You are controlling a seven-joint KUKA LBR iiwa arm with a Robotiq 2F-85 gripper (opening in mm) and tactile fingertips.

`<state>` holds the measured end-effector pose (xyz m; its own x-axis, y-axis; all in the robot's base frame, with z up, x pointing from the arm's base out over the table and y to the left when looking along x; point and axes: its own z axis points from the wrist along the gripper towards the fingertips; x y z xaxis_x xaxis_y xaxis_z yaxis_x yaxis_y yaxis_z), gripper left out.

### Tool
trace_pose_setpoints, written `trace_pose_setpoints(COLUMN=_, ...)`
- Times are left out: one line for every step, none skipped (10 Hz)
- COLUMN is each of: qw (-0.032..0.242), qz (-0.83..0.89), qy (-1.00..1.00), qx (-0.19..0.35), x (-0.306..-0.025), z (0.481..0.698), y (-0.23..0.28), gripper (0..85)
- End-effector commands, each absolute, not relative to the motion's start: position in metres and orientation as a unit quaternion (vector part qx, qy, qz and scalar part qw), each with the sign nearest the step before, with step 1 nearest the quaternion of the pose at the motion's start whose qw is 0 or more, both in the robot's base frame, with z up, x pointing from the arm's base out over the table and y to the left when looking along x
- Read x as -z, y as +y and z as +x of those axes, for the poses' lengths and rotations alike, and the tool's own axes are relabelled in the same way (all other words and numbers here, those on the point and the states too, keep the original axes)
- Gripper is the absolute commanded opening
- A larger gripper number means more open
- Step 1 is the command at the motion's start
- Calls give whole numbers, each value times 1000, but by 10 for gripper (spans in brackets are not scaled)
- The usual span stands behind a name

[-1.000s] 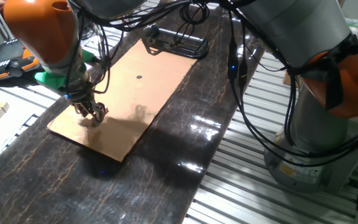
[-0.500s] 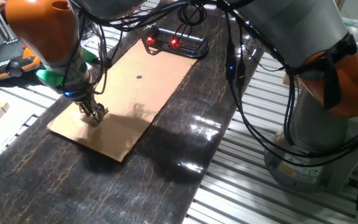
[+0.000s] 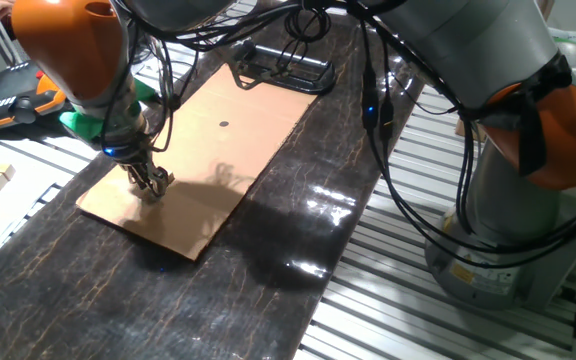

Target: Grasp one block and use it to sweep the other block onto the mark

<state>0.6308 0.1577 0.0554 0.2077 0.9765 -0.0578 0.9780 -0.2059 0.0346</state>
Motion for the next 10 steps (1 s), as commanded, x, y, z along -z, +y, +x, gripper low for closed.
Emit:
trace_pose_setpoints(qw=30, qz=776, qy=630, qx=12, x=-55, z=631, y=158, gripper=393)
trace_pose_setpoints(qw=27, qz=775, qy=631, qx=10, x=-54, z=631, y=158, gripper=380)
trace_pose_setpoints(qw=25, qz=774, qy=632, qx=10, x=-54, z=631, y=158, gripper=370)
trace_pose_setpoints(qw=25, qz=774, qy=633, qx=10, x=-53, z=631, y=158, gripper=353)
trace_pose_setpoints(qw=24, qz=773, qy=633, qx=9, x=-52, z=631, y=158, gripper=340)
trace_pose_setpoints(qw=24, qz=772, qy=635, qx=9, x=-52, z=631, y=158, gripper=320)
trace_pose_setpoints(qw=24, qz=772, qy=636, qx=9, x=-52, z=630, y=158, gripper=283)
trace_pose_setpoints(qw=23, qz=769, qy=639, qx=10, x=-52, z=630, y=158, gripper=200)
trace_pose_setpoints(qw=22, qz=767, qy=641, qx=11, x=-52, z=630, y=158, gripper=190)
trace_pose_setpoints(qw=22, qz=763, qy=646, qx=12, x=-52, z=630, y=158, gripper=120)
